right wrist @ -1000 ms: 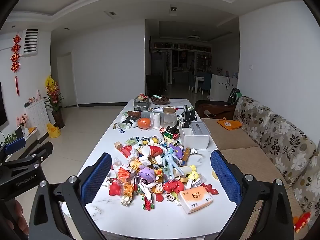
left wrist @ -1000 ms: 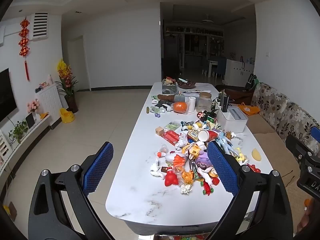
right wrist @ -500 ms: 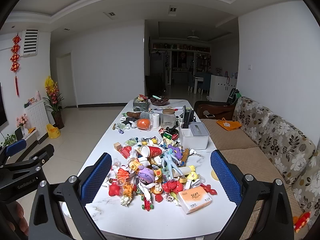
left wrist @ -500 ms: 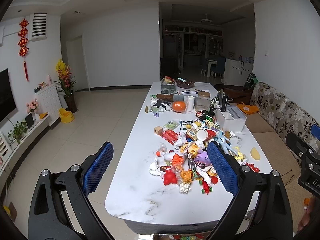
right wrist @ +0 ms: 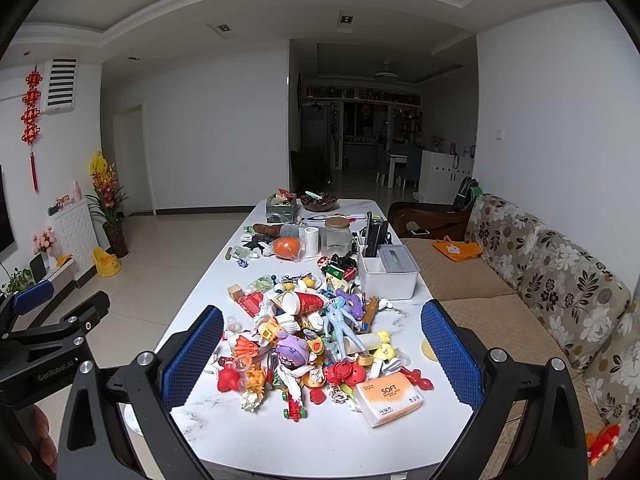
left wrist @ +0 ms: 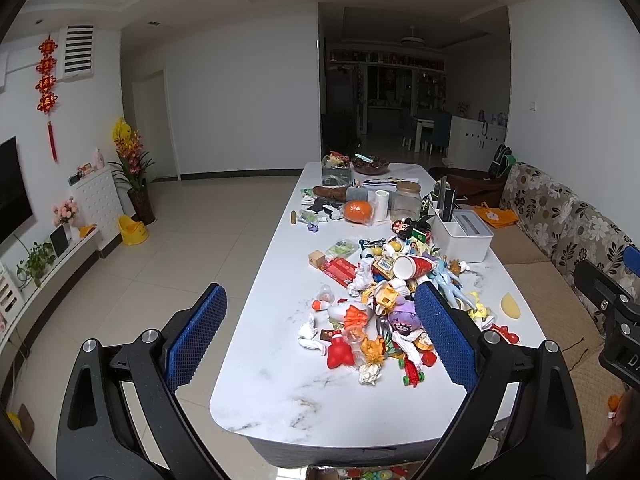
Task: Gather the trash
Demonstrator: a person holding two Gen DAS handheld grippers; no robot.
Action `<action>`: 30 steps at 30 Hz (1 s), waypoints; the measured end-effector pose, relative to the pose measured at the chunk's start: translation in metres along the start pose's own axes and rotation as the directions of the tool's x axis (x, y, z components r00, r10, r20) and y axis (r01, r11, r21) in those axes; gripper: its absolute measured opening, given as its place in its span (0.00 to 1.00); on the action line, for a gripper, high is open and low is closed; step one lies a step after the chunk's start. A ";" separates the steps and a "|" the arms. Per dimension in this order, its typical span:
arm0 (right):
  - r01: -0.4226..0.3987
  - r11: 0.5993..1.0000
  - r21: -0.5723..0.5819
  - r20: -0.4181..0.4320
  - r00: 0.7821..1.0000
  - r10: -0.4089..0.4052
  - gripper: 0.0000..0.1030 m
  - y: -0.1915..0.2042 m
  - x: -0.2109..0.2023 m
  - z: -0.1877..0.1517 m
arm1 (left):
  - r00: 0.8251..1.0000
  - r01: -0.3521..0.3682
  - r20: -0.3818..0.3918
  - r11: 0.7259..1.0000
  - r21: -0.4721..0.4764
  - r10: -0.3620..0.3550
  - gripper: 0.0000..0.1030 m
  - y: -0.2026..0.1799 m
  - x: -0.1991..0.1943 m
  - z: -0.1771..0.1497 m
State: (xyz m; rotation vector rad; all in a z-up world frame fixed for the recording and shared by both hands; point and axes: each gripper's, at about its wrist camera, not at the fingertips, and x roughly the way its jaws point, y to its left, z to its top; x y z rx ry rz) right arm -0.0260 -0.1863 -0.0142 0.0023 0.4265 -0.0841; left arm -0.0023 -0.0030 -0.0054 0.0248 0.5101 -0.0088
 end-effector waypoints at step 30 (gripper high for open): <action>0.005 1.000 0.007 -0.008 1.000 -0.005 0.95 -0.002 0.002 0.003 | 1.000 0.004 -0.015 1.000 -0.002 -0.004 0.90 0.003 -0.004 -0.013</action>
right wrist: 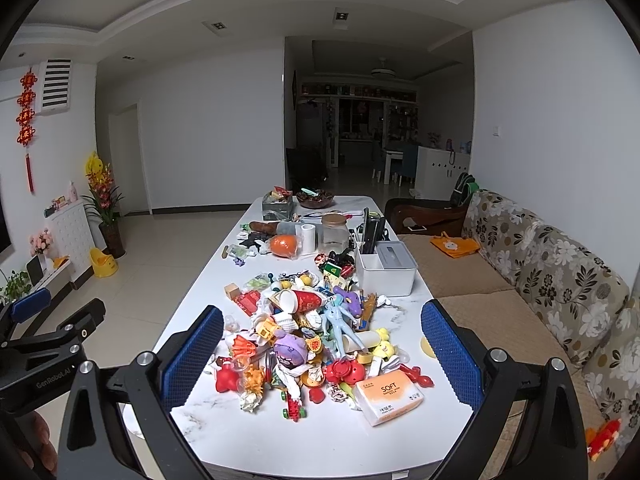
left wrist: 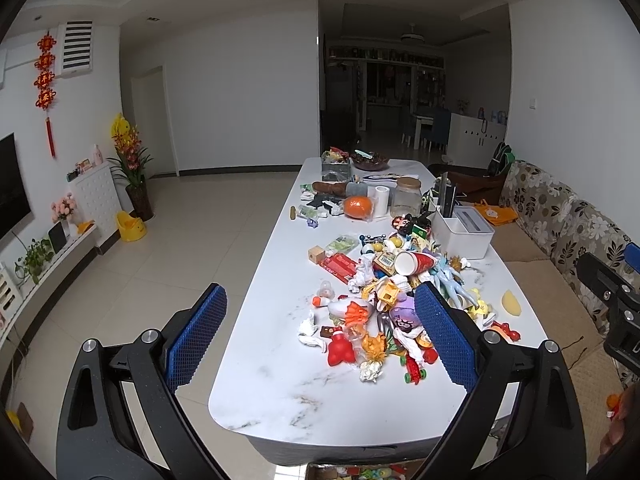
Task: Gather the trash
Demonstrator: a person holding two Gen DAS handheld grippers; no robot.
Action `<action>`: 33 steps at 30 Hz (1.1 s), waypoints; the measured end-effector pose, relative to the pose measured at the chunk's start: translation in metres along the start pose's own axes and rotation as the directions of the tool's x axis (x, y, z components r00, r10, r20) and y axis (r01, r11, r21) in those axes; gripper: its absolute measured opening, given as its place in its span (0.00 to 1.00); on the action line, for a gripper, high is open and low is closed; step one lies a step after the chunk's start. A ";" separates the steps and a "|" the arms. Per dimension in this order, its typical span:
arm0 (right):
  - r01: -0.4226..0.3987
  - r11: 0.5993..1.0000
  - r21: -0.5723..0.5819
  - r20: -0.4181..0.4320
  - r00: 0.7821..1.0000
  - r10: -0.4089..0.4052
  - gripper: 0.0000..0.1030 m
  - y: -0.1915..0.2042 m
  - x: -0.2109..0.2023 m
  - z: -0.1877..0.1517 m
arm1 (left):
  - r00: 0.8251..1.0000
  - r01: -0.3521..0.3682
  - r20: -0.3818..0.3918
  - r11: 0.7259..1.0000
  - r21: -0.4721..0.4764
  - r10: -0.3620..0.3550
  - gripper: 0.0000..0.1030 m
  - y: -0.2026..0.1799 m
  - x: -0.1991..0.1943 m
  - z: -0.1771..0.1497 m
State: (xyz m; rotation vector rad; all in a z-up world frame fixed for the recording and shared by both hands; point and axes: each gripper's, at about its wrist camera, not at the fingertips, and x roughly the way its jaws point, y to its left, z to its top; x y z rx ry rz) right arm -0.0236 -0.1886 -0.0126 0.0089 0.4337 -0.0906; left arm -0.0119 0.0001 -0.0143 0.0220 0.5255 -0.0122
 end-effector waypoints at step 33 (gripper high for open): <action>-0.039 0.934 0.355 -0.239 0.962 0.131 0.95 -0.071 0.083 -0.051 | 0.979 0.059 -0.199 0.998 0.028 -0.053 0.90 0.011 0.056 -0.068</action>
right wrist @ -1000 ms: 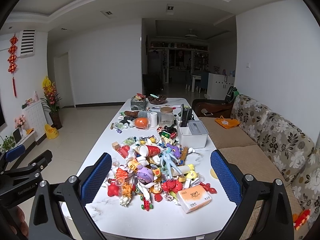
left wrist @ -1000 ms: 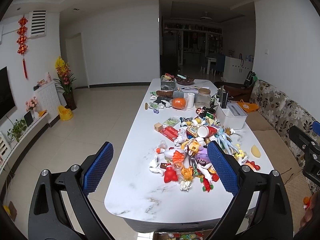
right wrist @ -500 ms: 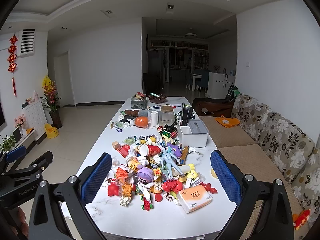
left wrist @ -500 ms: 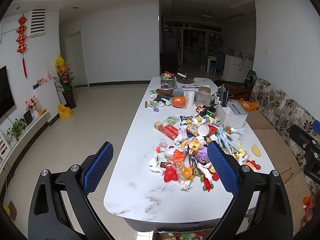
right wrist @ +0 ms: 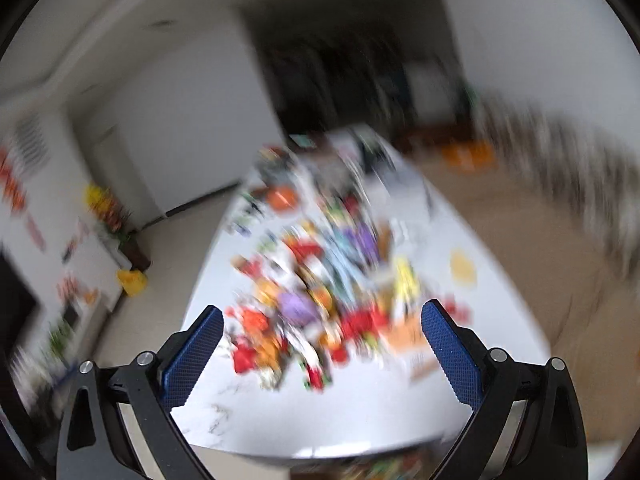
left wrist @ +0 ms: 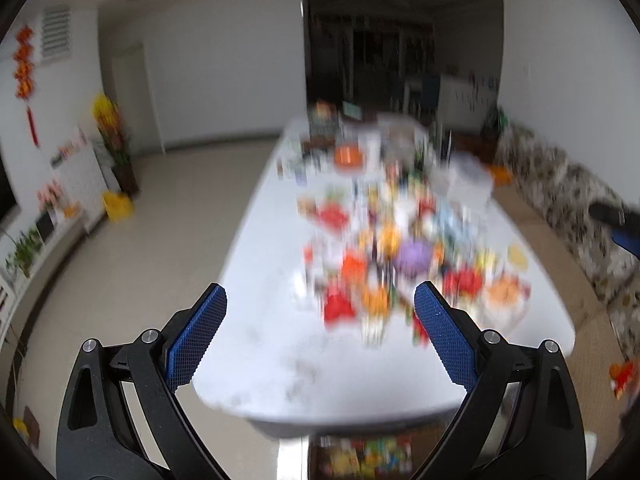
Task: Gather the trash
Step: 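Grasp the orange-white tissue pack with the right tool while the left tool grasps crumpled paper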
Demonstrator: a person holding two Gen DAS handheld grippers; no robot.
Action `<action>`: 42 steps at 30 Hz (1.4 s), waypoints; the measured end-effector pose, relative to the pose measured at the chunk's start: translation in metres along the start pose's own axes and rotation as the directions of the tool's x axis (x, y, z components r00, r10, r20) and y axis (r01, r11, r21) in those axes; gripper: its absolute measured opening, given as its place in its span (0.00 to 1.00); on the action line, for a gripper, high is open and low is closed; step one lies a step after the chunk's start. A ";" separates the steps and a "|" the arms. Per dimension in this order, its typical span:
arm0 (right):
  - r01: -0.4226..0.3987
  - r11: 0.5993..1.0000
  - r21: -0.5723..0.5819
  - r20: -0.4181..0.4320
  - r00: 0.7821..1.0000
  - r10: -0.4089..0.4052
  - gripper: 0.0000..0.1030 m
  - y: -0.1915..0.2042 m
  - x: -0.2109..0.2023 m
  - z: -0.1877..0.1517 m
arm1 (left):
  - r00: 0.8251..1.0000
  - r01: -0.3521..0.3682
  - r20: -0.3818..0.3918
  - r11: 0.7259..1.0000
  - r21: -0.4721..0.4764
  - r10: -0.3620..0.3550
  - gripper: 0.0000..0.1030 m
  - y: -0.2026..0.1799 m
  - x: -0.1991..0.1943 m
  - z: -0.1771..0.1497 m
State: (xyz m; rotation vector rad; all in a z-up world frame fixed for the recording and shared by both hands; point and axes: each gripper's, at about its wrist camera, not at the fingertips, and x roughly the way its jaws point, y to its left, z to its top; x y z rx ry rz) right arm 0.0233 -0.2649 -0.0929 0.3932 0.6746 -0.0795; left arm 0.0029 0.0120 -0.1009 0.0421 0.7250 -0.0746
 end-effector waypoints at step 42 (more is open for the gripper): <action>-0.253 0.811 0.527 -0.098 0.930 0.354 0.33 -0.108 -0.043 -0.095 | 0.930 0.166 -0.334 0.986 0.020 -0.150 0.34 -0.057 0.262 -0.059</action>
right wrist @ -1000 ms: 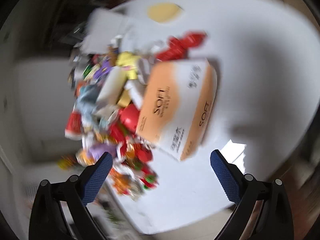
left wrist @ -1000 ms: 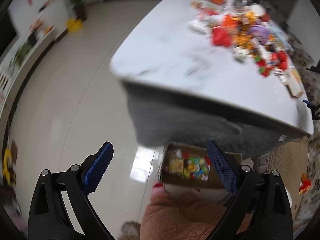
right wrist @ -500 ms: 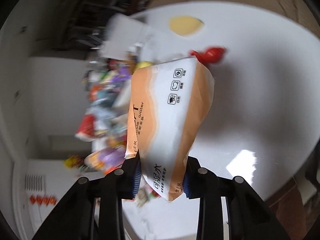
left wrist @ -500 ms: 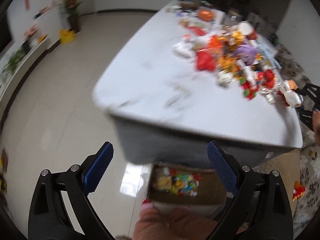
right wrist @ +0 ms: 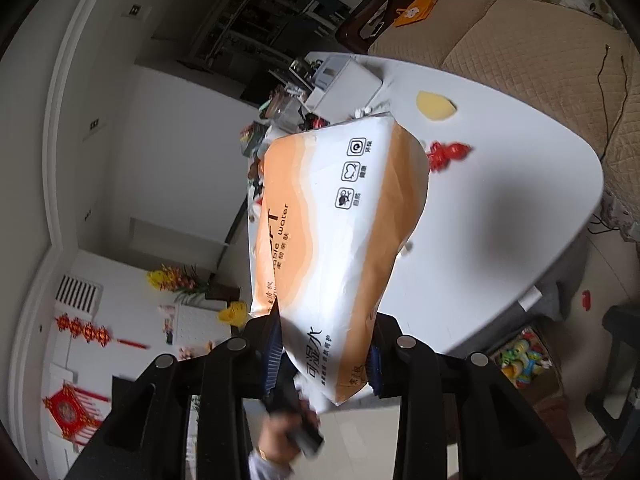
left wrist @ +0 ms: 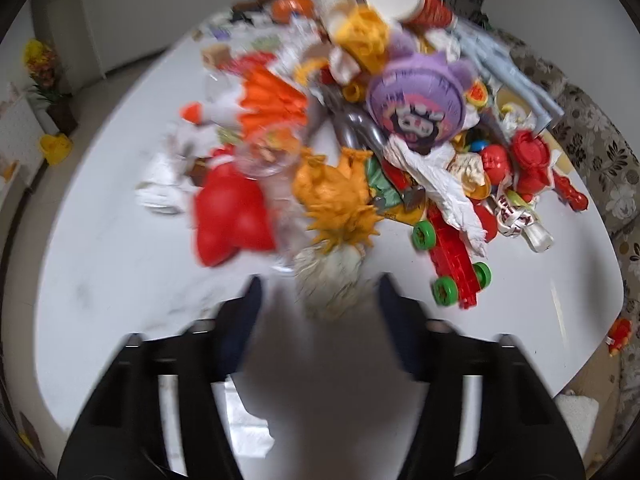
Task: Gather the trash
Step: 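Grasp the orange-white tissue pack with the right tool while the left tool grasps crumpled paper, then carry both items down to the cardboard box and open both tools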
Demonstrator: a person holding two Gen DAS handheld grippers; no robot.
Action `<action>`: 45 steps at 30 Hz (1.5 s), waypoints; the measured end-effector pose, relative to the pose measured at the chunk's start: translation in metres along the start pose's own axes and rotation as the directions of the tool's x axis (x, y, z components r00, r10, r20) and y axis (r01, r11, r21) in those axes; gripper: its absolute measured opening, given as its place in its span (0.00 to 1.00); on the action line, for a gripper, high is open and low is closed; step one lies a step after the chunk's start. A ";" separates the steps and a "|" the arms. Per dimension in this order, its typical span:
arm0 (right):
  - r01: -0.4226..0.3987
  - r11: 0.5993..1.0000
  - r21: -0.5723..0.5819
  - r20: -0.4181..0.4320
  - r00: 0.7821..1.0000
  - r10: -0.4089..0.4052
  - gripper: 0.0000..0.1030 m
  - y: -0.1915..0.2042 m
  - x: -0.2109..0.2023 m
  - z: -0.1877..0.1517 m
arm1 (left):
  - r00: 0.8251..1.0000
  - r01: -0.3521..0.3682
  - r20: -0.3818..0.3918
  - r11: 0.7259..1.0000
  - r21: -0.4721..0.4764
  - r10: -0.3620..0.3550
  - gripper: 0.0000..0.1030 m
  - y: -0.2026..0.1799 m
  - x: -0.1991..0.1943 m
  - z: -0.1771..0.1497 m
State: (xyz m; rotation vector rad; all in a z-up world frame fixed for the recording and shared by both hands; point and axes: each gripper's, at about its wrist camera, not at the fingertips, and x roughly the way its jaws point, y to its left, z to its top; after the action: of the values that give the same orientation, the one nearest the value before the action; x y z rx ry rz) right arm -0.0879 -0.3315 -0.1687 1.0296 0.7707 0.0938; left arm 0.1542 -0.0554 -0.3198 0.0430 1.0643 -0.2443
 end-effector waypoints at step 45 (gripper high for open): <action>0.429 0.819 -0.382 -0.562 0.596 -0.574 0.33 -0.242 0.264 -0.214 | 0.785 0.099 -0.575 0.963 -0.249 -0.229 0.28 0.035 0.124 -0.328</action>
State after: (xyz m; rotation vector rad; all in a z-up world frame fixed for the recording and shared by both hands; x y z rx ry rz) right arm -0.0918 -0.1947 -0.5628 0.5140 1.6597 0.0408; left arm -0.0625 0.0069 -0.5905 -0.1752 1.7347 -0.2853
